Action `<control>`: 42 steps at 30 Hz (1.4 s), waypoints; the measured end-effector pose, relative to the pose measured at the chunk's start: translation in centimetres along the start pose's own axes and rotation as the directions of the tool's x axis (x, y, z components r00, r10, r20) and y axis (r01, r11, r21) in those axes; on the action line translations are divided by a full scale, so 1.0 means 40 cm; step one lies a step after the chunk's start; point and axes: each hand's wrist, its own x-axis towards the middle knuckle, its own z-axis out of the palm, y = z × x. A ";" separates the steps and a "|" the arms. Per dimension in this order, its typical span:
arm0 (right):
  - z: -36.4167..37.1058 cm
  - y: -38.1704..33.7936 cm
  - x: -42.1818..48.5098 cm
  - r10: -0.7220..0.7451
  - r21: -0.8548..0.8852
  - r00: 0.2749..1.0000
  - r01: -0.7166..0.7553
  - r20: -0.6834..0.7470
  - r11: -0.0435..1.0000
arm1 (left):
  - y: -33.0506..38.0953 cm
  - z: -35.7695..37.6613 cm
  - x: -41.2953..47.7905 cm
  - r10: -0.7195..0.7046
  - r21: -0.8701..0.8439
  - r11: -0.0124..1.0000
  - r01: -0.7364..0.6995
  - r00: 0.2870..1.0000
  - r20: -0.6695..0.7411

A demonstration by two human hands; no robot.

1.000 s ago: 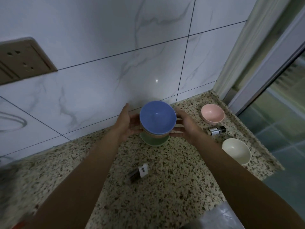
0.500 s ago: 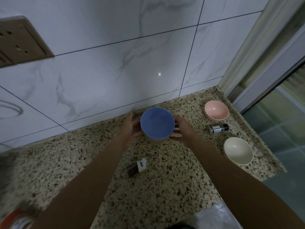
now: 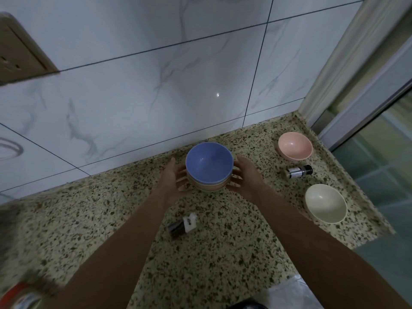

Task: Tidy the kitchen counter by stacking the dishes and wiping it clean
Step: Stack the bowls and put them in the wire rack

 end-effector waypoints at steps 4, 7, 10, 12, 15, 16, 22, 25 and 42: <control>-0.001 0.014 0.002 0.004 0.066 1.000 -0.003 -0.007 0.998 | -0.017 0.012 -0.006 -0.036 -0.109 0.993 0.042 0.998 0.052; 0.001 0.016 -0.012 -0.009 0.062 1.000 0.009 -0.005 0.998 | -0.012 0.015 -0.021 -0.015 -0.098 0.995 0.019 0.999 0.041; 0.012 0.021 -0.025 -0.044 0.014 0.999 0.044 0.016 0.999 | -0.004 -0.002 -0.046 0.025 -0.014 1.000 -0.024 0.998 0.061; 0.029 0.027 -0.035 -0.062 -0.016 0.997 0.063 0.045 0.998 | 0.003 -0.029 -0.064 0.055 0.023 0.998 -0.057 0.995 0.086; 0.059 0.035 -0.044 -0.097 -0.081 0.990 0.106 0.101 0.991 | 0.013 -0.082 -0.091 0.082 0.023 0.996 -0.084 0.992 0.096; 0.070 0.038 -0.048 -0.108 -0.101 0.987 0.120 0.116 0.988 | 0.015 -0.100 -0.100 0.088 0.014 0.996 -0.090 0.991 0.101; 0.191 0.063 -0.079 -0.118 -0.145 0.981 0.140 0.151 0.980 | 0.011 -0.224 -0.164 0.144 -0.065 0.988 -0.140 0.987 0.068; 0.259 0.079 -0.102 -0.119 -0.167 0.980 0.145 0.160 0.975 | 0.023 -0.277 -0.206 0.169 -0.081 0.983 -0.166 0.985 0.032; 0.884 0.310 -0.263 -0.055 -0.331 0.948 0.164 0.314 0.929 | 0.048 -0.879 -0.525 0.289 -0.122 0.944 -0.307 0.946 -0.146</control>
